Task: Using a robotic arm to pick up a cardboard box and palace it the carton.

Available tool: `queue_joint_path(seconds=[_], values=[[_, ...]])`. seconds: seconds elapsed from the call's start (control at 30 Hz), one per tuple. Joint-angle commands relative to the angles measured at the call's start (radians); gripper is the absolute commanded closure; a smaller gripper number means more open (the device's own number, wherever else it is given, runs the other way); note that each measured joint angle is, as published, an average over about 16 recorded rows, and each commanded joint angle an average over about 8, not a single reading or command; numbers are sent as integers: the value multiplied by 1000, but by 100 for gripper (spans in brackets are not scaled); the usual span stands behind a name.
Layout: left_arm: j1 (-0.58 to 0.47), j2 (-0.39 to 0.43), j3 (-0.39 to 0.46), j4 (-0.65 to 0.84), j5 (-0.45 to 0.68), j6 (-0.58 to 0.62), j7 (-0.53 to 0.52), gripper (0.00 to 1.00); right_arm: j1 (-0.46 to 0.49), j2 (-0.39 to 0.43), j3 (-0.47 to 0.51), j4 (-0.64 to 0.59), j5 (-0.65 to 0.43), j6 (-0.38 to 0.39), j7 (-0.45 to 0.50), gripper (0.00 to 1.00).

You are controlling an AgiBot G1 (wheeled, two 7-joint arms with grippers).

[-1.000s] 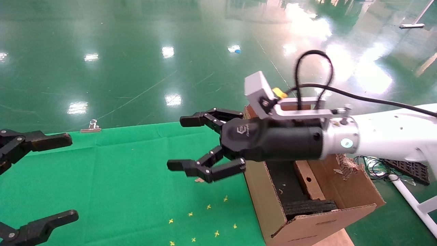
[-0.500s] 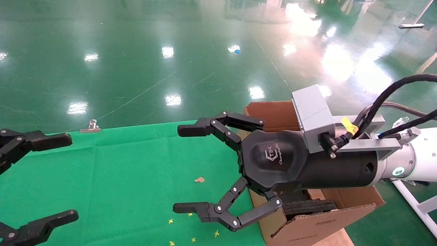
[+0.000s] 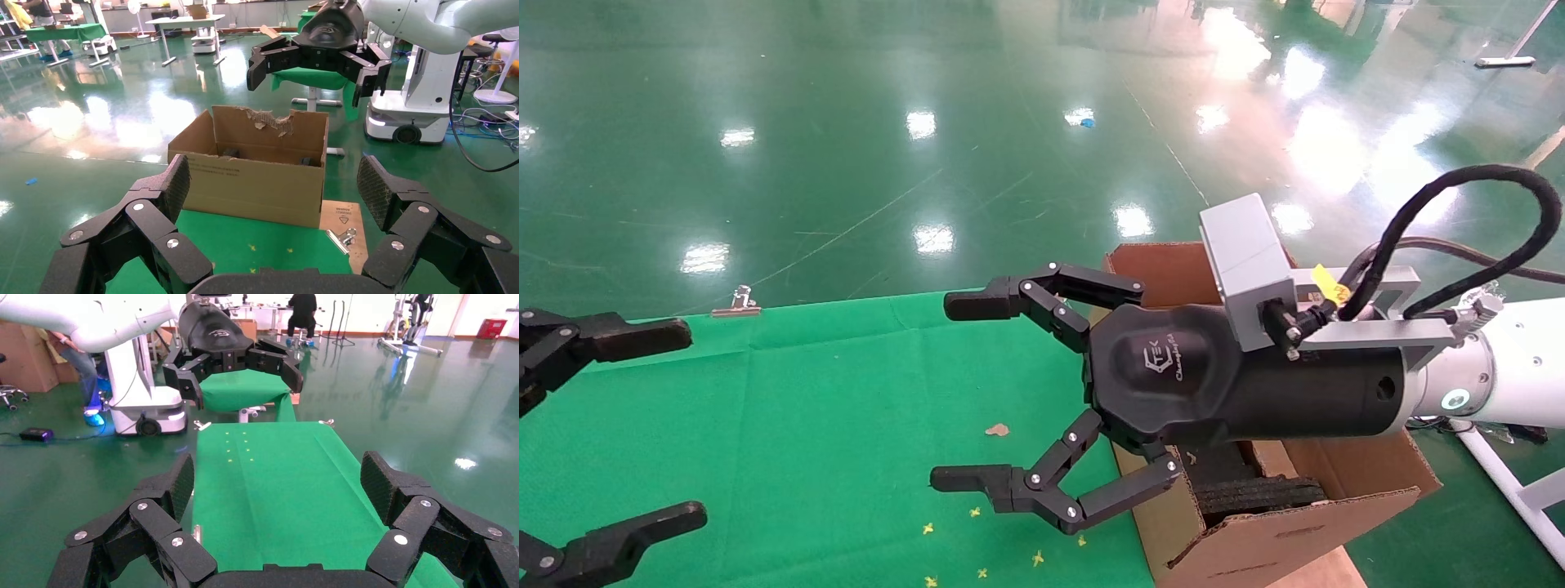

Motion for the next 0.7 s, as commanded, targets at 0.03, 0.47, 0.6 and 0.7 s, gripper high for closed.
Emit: queue_joint_path(seconds=[0.03, 0.47, 0.6, 0.7], values=[[0, 0, 0, 0, 0, 0, 0, 0, 3, -1, -3, -2, -1, 1, 1, 0], [0, 0, 0, 0, 0, 0, 0, 0, 9, -4, -12, -9, -7, 4, 3, 0], [0, 0, 0, 0, 0, 0, 0, 0, 10, -4, -13, -10, -7, 4, 4, 0], [0, 0, 0, 0, 0, 0, 0, 0, 11, -4, -14, -11, -7, 4, 4, 0]])
